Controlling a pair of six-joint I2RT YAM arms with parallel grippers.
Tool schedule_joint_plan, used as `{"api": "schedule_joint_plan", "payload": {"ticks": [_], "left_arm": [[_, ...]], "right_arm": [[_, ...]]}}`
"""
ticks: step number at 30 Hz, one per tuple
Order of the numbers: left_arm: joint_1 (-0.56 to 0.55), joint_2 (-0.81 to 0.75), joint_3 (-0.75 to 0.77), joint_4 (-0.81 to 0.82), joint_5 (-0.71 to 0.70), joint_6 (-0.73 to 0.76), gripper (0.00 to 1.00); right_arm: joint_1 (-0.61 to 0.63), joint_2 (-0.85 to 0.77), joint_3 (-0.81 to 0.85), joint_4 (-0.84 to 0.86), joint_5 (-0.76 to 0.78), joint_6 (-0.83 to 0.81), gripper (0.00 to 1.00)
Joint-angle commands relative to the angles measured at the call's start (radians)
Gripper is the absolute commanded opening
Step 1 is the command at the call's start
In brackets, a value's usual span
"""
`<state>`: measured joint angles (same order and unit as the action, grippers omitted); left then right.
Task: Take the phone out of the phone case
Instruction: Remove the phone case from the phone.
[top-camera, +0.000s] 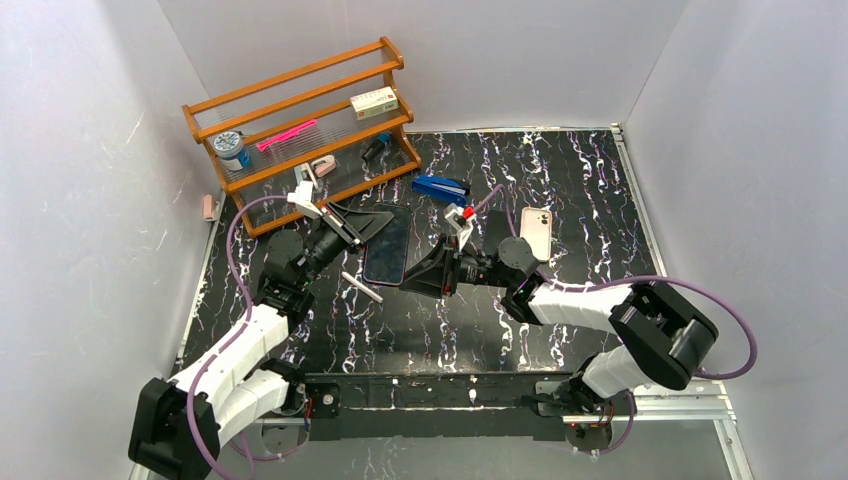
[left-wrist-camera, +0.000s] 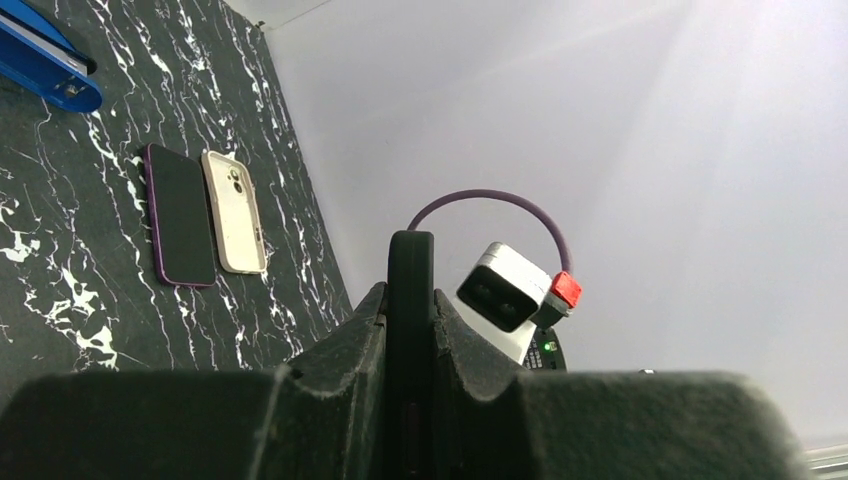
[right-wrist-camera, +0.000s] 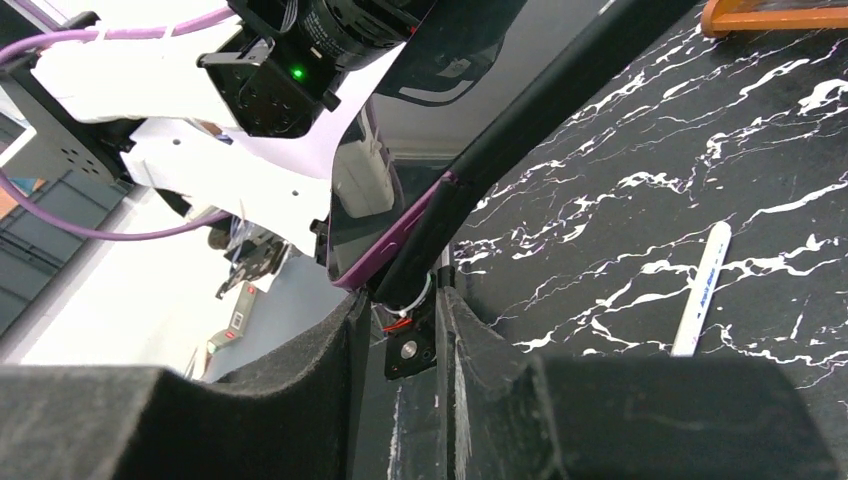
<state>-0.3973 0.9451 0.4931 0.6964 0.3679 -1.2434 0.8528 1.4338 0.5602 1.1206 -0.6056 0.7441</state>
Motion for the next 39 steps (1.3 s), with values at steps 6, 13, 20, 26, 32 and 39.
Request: {"api": "schedule_joint_plan", "payload": {"ticks": [6, 13, 20, 26, 32, 39], "left_arm": [[-0.043, -0.047, -0.026, 0.072, 0.035, -0.046, 0.00], [-0.144, -0.009, -0.039, 0.081, -0.020, -0.016, 0.00], [-0.151, 0.048, -0.060, 0.079, -0.063, 0.028, 0.00], [-0.147, 0.103, -0.026, -0.027, -0.127, 0.138, 0.23], [-0.114, 0.139, 0.026, -0.121, -0.165, 0.226, 0.56], [-0.100, 0.108, 0.189, -0.446, -0.246, 0.512, 0.73]], "right_arm": [[-0.046, 0.023, 0.099, 0.131, 0.095, 0.104, 0.40], [-0.068, 0.050, 0.137, 0.151, 0.099, 0.138, 0.40], [-0.125, 0.101, 0.118, 0.251, 0.059, 0.250, 0.26], [-0.176, 0.106, 0.031, 0.270, 0.033, 0.312, 0.01], [-0.192, 0.097, 0.017, 0.108, 0.026, 0.300, 0.01], [-0.212, 0.103, 0.014, -0.114, 0.063, 0.281, 0.01]]}}
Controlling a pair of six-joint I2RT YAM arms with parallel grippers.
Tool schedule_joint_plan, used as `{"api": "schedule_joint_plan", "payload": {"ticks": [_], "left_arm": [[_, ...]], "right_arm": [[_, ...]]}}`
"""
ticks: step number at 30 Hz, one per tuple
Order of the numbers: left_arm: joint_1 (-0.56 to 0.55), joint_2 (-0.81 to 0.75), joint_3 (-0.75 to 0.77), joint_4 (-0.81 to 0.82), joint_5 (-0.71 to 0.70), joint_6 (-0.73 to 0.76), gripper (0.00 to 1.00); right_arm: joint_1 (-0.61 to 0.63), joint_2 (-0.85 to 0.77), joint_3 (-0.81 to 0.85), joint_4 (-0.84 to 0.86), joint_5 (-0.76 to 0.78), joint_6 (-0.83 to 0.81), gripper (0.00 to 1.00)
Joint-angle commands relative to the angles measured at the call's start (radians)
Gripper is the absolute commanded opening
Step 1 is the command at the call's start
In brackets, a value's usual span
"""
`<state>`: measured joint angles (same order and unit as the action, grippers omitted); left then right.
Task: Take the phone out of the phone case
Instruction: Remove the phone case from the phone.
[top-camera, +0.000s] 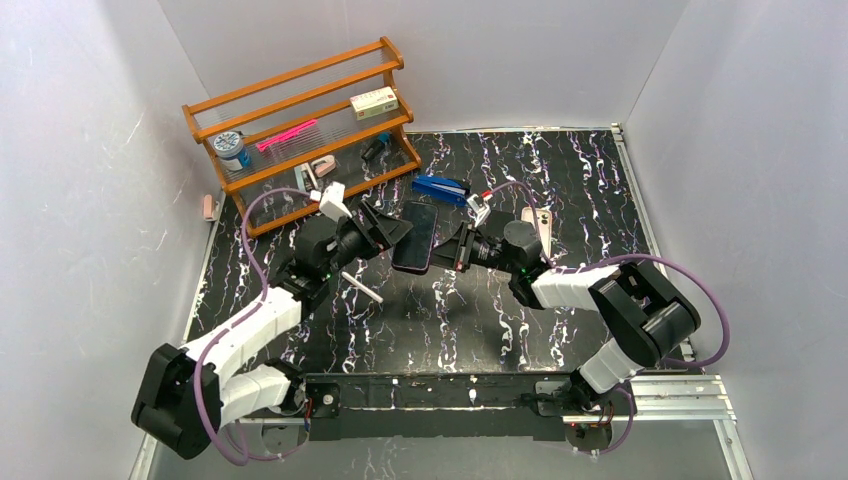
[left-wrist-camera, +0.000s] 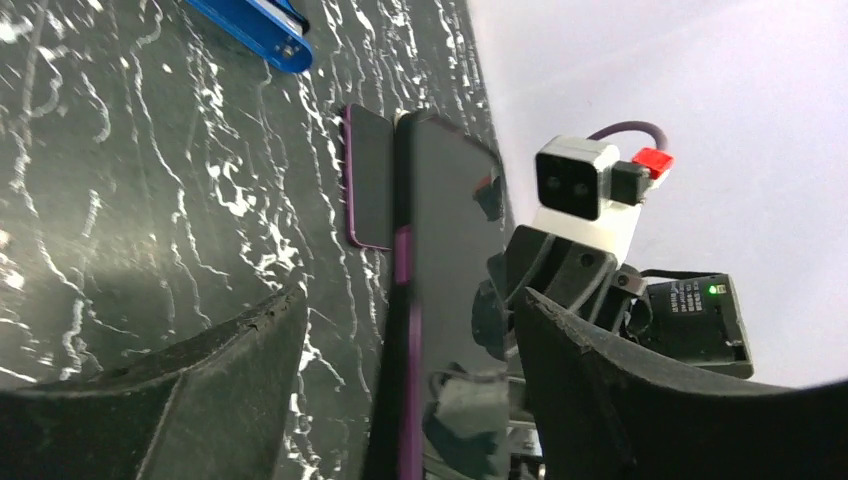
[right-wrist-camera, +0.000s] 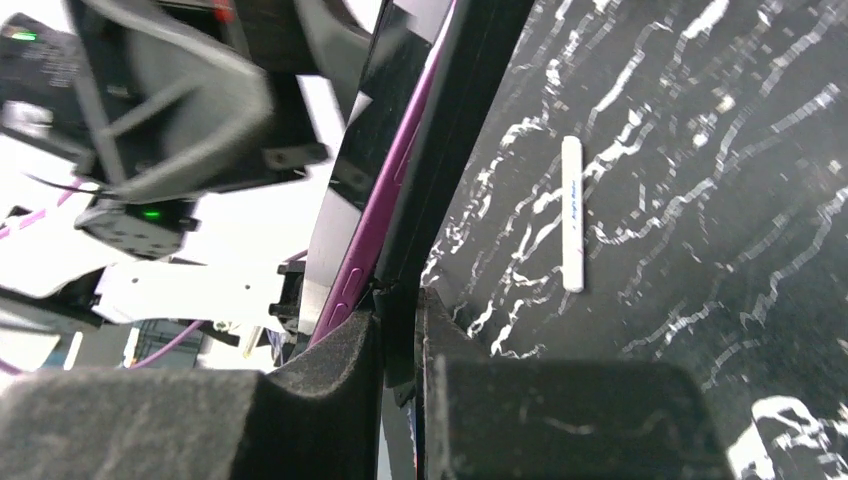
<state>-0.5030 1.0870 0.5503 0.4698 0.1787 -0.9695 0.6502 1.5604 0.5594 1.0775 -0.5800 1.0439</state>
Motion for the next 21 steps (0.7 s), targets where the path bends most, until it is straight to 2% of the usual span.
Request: {"api": "schedule_joint_plan", "payload": {"ticks": [1, 5, 8, 13, 21], "left_arm": [[0.004, -0.036, 0.156, -0.268, -0.064, 0.283, 0.74], [-0.058, -0.024, 0.262, -0.447, -0.146, 0.457, 0.75], [-0.172, 0.020, 0.336, -0.581, -0.310, 0.577, 0.76], [-0.312, 0.092, 0.403, -0.644, -0.470, 0.670, 0.76], [-0.476, 0.232, 0.495, -0.734, -0.673, 0.759, 0.74]], "right_arm": [[-0.010, -0.027, 0.016, -0.100, 0.051, -0.022, 0.01], [-0.010, -0.039, 0.052, -0.219, 0.069, -0.039, 0.01], [-0.008, -0.053, 0.076, -0.302, 0.095, -0.065, 0.01], [-0.008, -0.061, 0.102, -0.382, 0.102, -0.083, 0.01], [-0.007, -0.048, 0.094, -0.350, 0.087, -0.059, 0.01]]}}
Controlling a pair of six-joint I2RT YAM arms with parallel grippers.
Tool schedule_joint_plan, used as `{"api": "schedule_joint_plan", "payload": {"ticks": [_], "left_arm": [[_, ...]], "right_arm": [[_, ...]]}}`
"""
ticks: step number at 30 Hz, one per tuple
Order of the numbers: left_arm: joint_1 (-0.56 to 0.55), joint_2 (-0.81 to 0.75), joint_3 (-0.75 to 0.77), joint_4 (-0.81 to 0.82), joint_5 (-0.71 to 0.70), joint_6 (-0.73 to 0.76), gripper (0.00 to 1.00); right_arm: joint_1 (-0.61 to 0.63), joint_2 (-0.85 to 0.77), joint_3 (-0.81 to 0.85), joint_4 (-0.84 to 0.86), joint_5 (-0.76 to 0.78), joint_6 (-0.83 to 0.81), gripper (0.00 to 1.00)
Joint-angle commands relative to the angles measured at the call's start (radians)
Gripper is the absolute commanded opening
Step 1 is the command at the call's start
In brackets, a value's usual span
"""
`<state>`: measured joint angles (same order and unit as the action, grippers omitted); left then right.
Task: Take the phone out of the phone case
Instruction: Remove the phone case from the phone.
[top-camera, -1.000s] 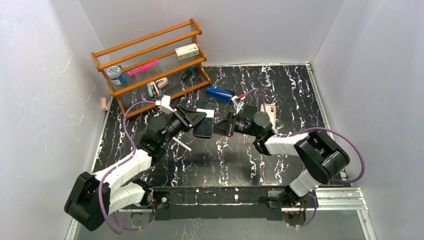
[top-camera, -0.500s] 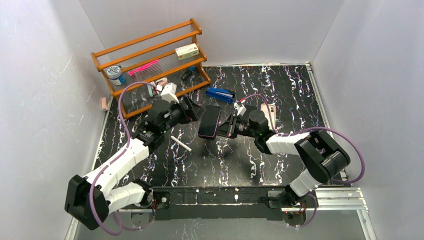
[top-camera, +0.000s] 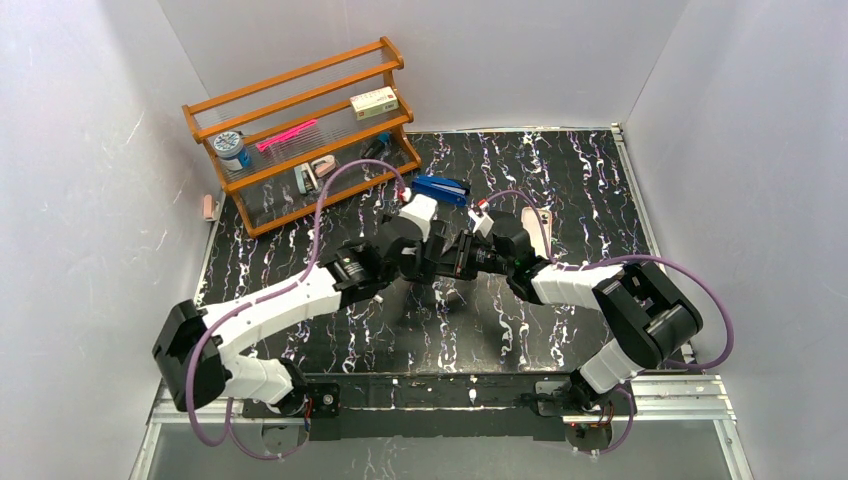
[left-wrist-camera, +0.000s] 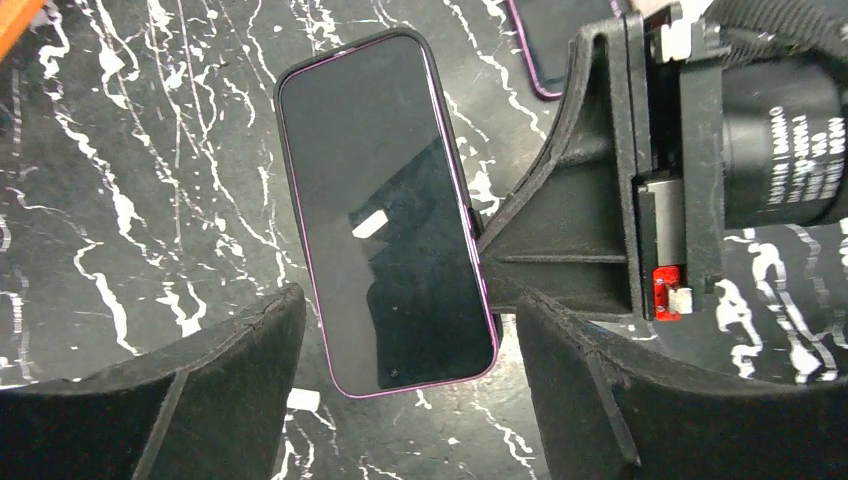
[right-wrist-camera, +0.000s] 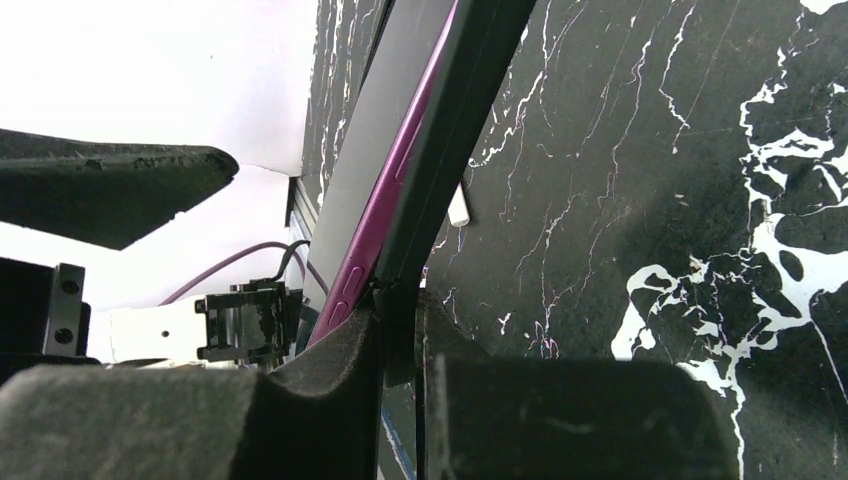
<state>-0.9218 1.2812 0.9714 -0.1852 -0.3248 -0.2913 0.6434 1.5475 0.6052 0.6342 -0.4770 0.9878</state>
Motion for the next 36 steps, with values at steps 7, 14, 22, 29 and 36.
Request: {"api": "schedule_joint_plan", "payload": {"ticks": [7, 14, 22, 29, 36], "left_arm": [[-0.123, 0.118, 0.121, -0.139, -0.274, 0.113, 0.69], [-0.161, 0.156, 0.143, -0.208, -0.349, 0.136, 0.69], [-0.174, 0.231, 0.178, -0.216, -0.456, 0.131, 0.67], [-0.191, 0.304, 0.206, -0.245, -0.562, 0.117, 0.56], [-0.199, 0.348, 0.205, -0.238, -0.571, 0.088, 0.44]], "right_arm": [[0.000, -0.016, 0.047, 0.117, -0.033, 0.019, 0.01], [0.000, -0.009, 0.054, 0.115, -0.038, 0.022, 0.01], [-0.001, -0.021, 0.054, 0.100, -0.044, 0.014, 0.01], [0.002, -0.061, 0.069, 0.067, -0.048, 0.008, 0.01], [0.008, -0.095, 0.068, 0.070, -0.043, 0.045, 0.01]]}}
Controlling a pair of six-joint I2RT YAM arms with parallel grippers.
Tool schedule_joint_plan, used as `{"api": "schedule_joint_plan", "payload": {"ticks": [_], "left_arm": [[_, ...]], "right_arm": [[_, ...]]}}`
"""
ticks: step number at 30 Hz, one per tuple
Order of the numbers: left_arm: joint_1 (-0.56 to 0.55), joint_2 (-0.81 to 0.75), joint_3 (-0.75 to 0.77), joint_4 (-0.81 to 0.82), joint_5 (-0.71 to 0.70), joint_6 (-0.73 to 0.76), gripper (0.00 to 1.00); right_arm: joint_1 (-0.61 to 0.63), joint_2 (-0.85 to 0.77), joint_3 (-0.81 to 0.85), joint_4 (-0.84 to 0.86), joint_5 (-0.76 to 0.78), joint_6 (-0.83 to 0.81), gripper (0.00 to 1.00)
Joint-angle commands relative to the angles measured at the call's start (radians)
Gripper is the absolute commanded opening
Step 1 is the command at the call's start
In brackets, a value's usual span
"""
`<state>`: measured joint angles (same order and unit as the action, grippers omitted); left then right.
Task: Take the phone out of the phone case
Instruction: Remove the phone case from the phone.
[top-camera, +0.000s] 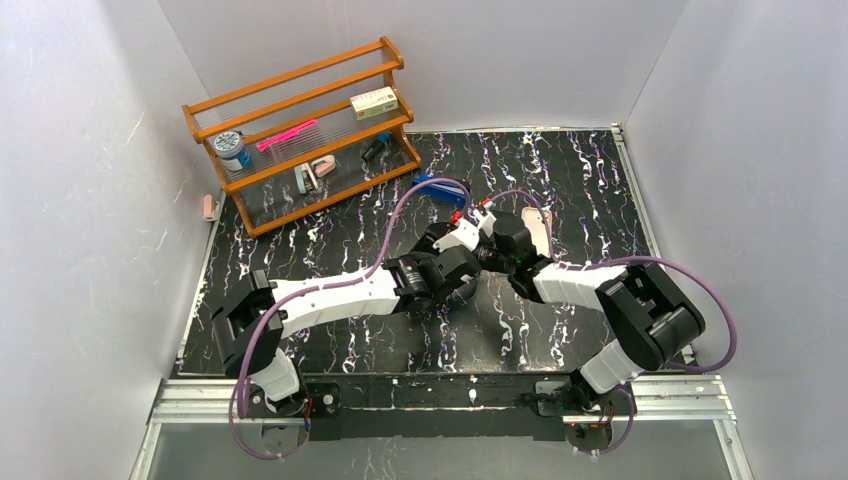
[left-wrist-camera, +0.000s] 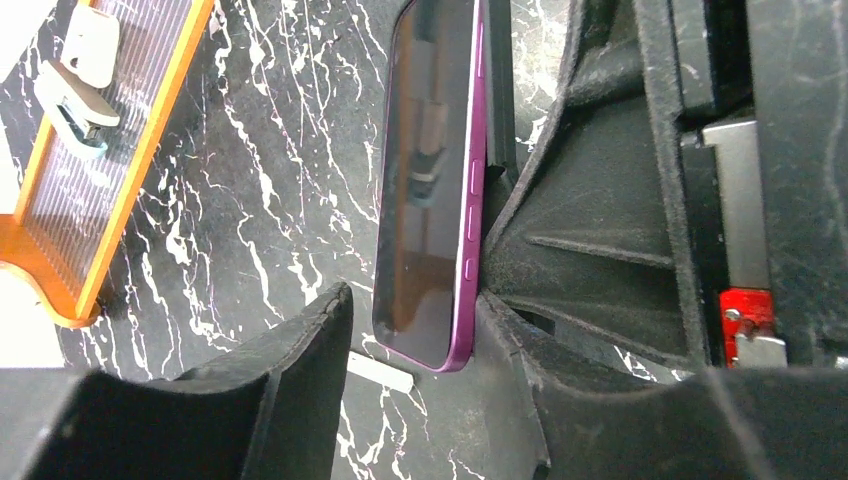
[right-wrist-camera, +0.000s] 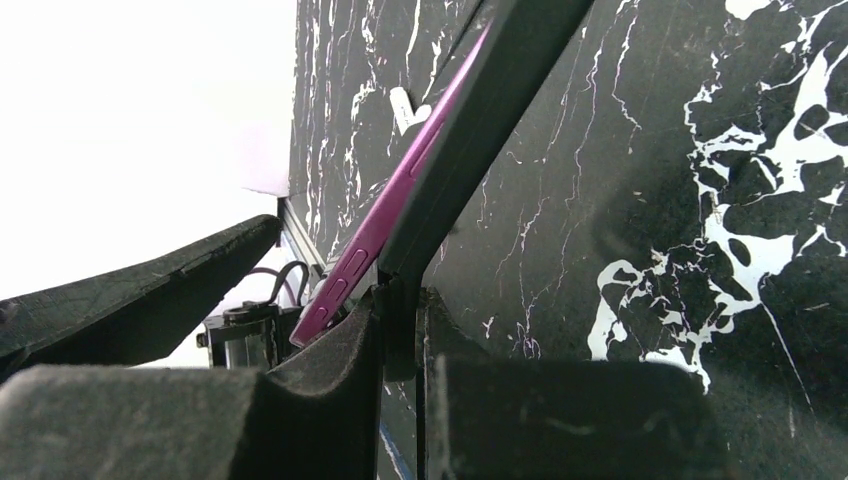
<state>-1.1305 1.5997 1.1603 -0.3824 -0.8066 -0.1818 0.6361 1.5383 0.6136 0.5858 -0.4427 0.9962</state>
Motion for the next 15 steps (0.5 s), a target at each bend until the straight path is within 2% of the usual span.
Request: {"api": "schedule_joint_plan", "payload": {"ticks": [1, 11, 15], "left_arm": [[0.008, 0.037, 0.020, -0.039, -0.093, -0.023, 0.42], [-0.070, 0.021, 0.010, -0.027, -0.095, -0.034, 0.01], [-0.136, -0.027, 0.009, -0.065, -0.104, -0.067, 0.00]], "right_arm": [[0.015, -0.089, 0.061, 0.118, -0.077, 0.042, 0.01], [0.012, -0.093, 0.065, 0.077, 0.045, 0.054, 0.01], [-0.021, -0.069, 0.086, 0.028, 0.071, 0.030, 0.01]]}}
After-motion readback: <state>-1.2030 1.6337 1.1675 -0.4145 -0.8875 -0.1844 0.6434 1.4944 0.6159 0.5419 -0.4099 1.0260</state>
